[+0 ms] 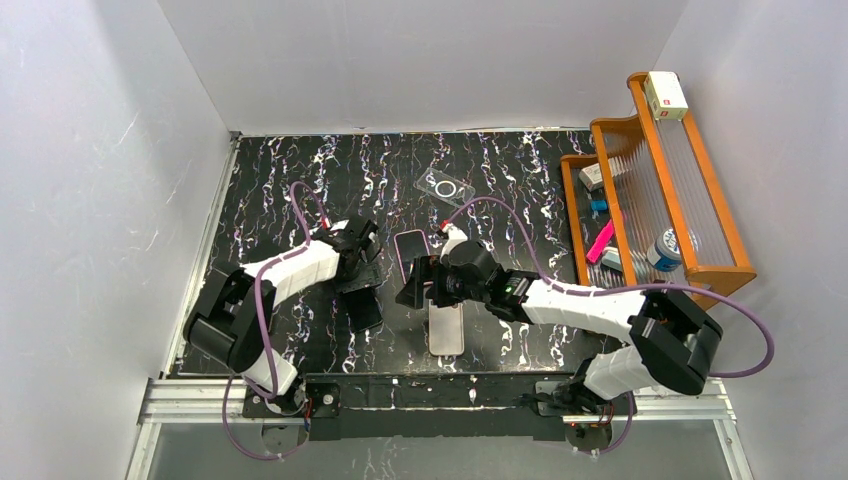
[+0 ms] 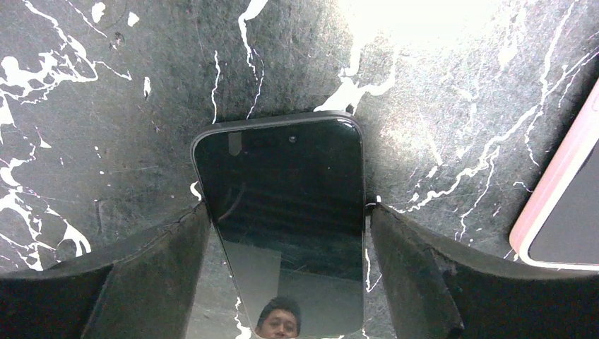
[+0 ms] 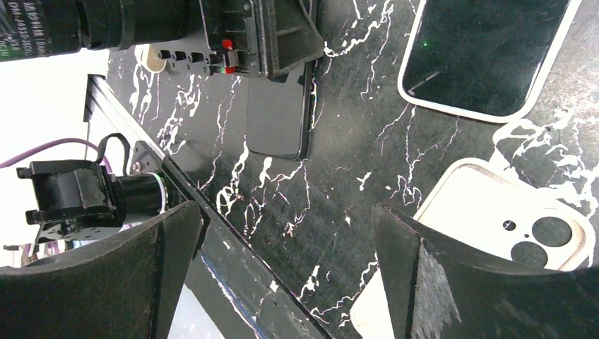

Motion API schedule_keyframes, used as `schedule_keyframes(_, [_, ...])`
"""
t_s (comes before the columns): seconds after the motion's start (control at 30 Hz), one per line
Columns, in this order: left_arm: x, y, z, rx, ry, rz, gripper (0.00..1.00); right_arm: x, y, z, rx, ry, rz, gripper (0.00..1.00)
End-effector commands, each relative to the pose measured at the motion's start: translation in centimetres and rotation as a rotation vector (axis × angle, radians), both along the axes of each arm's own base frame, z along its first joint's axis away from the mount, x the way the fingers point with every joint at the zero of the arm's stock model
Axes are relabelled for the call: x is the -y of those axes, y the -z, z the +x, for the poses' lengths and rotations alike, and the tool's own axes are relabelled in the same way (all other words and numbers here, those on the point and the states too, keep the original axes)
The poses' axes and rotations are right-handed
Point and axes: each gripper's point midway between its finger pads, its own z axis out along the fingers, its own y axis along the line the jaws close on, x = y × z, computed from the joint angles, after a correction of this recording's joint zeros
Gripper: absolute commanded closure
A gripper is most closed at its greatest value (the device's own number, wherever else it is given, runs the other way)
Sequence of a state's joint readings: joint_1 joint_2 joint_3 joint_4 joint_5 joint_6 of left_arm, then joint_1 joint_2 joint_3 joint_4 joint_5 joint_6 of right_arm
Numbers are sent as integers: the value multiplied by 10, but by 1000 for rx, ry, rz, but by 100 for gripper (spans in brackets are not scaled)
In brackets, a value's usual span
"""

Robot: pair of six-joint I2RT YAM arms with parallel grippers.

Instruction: Put the phone into the phone case

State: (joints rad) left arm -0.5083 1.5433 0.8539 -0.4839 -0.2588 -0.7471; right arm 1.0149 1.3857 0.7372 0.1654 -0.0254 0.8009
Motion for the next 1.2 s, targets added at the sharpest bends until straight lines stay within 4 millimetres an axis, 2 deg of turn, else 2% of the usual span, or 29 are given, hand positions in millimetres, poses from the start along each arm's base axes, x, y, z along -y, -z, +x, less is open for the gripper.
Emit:
schedule_keyframes(0.0, [-12,11,-16,-39,0,49,23,-7,-3,5,23,-2,19,2])
schedule_keyframes(0.07, [-10,9,-18,-35,2,30,31,-10,-1,3,12,-12,25,4])
schedule_keyframes(0.27, [7,4,-25,-20,-2,-97,44,-28,12,-5,-62,-66,56,11])
schedule_keyframes(0.63, [35,-13,-33,34,-36,-319,47,-56,30,-14,-135,-122,103,37])
schedule_keyframes(0.93, [39,-14,-37,47,-37,-363,48,-67,47,-13,-168,-134,101,46])
schedule_keyframes(1.17, [51,-18,-44,27,-23,-451,48,-76,47,-13,-166,-163,125,70])
